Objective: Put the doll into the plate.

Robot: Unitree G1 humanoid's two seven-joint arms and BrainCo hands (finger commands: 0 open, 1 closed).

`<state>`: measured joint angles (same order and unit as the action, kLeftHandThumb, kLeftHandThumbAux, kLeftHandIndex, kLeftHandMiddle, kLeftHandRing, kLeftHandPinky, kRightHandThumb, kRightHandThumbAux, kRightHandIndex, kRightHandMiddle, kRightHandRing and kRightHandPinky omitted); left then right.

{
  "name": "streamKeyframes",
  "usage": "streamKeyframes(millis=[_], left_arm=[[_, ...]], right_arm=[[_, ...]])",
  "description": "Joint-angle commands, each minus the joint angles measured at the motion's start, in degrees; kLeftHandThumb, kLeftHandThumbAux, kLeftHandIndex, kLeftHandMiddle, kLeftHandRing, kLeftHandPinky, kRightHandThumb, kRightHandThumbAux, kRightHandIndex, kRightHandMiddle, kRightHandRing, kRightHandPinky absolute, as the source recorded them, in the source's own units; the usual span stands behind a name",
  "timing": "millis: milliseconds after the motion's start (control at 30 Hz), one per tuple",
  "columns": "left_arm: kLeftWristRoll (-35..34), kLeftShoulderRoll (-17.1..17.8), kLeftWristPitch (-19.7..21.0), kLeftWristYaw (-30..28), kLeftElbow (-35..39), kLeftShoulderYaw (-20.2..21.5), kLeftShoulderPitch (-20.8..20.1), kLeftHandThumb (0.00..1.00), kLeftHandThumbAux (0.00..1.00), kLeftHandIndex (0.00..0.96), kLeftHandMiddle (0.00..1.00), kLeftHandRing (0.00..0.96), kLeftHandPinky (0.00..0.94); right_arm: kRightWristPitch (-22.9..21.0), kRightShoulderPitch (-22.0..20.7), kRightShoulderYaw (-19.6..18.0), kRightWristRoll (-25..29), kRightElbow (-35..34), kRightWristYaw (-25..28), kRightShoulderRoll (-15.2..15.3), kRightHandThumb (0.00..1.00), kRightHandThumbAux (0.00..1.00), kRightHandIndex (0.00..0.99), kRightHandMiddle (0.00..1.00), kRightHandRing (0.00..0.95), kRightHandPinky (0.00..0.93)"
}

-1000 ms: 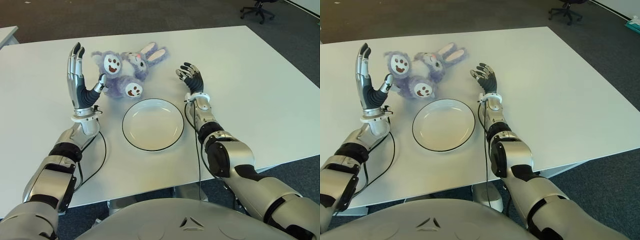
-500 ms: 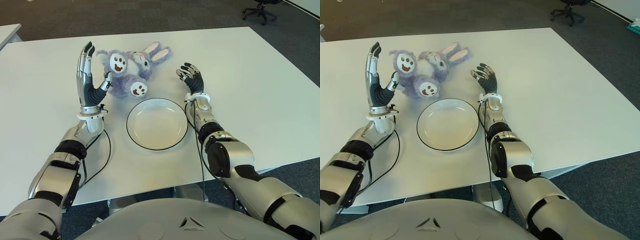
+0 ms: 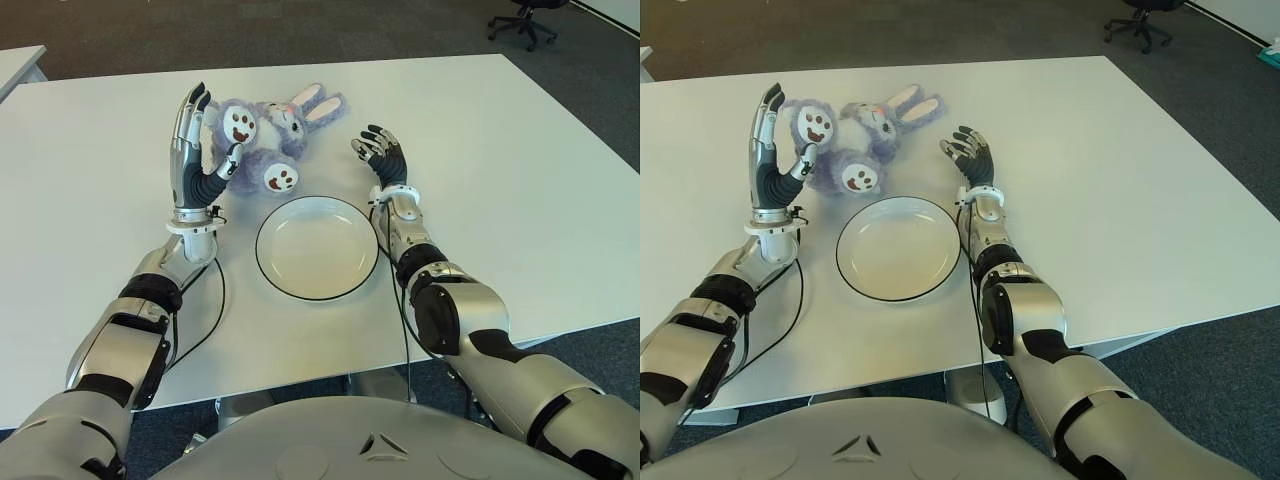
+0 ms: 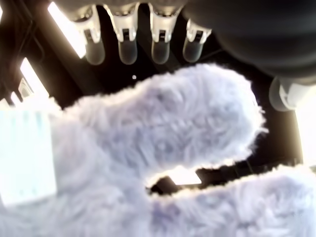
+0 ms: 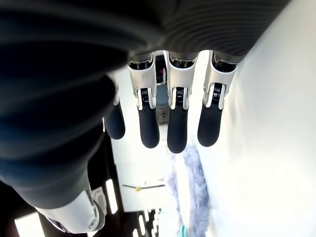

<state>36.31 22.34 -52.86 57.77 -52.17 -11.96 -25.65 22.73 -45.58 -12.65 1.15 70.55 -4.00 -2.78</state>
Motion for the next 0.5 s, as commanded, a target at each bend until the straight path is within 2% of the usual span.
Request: streamKeyframes(millis=[33,500], left_arm=[[0.1,-2.8,0.2,-1.4,-2.7,-1.4,3.2,0.347,0.222,0.000,0.058,0.052,0.057],[-1.0,-3.5,-1.3,-3.6,-2.5,-1.1,3.2,0.365,0.229,0.000,0.031,0.018,0.021]], right_arm=[[-6.2,6.9,-0.4,0.5,5.2,-0.3,-1.4,0.306,0.791,0.196,0.243,0.256,0.274],[-6.0,7.1,-0.4,0.5,5.1,-0.4,-1.3,0.307,0.790,0.201,0.243,0.256,0.276]])
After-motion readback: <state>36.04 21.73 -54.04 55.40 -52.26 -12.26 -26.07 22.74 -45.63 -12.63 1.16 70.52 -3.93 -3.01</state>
